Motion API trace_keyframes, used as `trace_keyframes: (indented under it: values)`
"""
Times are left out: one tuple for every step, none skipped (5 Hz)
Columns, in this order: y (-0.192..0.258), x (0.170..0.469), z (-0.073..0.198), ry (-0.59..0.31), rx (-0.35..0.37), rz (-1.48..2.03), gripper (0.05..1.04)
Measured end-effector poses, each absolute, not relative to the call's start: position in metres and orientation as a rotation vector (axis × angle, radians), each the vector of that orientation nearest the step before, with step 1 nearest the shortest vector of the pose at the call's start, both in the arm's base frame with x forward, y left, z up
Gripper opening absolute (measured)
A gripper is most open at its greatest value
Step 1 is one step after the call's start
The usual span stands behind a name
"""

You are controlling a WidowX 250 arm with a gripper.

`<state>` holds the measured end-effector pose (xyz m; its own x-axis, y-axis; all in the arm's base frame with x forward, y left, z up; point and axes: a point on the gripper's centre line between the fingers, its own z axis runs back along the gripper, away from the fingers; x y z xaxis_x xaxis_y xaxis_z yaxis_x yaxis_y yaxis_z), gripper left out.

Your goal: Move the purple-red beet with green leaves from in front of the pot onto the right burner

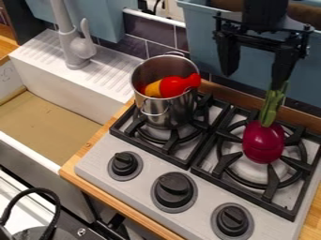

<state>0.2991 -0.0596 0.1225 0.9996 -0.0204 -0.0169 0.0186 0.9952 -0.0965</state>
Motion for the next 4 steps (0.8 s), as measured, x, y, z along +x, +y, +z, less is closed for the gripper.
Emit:
trace_keyframes:
  values:
    - [-0.048, 0.299, 0.126, -0.031, -0.112, -0.009, 0.999]
    - [-0.038, 0.302, 0.126, -0.048, -0.107, -0.002, 0.999]
    - [-0.032, 0.304, 0.121, -0.070, -0.074, -0.012, 0.999]
    - [-0.030, 0.306, 0.117, -0.078, -0.055, -0.018, 0.999]
